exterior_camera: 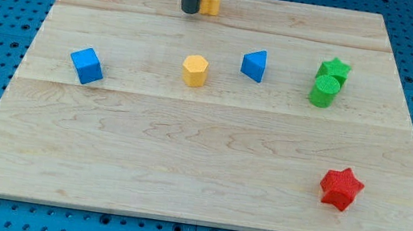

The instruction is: Nudge the triangle to the left of the green blocks

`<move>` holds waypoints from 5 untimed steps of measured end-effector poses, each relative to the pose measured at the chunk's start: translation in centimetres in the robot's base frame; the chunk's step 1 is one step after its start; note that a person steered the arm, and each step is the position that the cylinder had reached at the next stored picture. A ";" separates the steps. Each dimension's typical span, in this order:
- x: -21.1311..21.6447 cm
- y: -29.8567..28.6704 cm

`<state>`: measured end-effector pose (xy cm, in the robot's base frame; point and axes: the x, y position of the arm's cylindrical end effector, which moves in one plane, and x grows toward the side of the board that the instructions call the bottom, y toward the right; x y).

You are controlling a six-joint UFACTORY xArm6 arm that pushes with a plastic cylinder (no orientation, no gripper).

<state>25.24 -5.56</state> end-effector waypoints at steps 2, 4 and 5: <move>0.4 0.0; 5.3 1.0; 6.1 6.3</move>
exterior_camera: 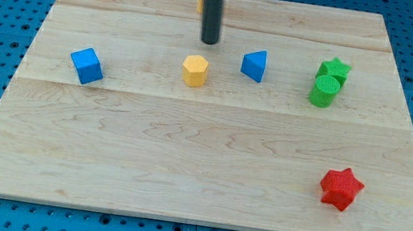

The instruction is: Nudge the triangle to the left of the green blocks

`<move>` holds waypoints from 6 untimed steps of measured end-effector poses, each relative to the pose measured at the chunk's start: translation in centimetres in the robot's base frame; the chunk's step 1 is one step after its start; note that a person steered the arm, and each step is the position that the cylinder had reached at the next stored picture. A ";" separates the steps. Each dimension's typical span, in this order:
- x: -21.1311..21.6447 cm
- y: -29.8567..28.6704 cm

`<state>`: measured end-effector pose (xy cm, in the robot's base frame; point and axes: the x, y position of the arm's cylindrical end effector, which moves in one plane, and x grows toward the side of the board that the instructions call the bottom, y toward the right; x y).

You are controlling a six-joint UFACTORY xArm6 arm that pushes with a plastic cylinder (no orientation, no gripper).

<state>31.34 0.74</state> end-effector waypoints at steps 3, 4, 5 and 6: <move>16.1 3.0; 19.1 9.0; 16.2 15.3; 16.8 22.4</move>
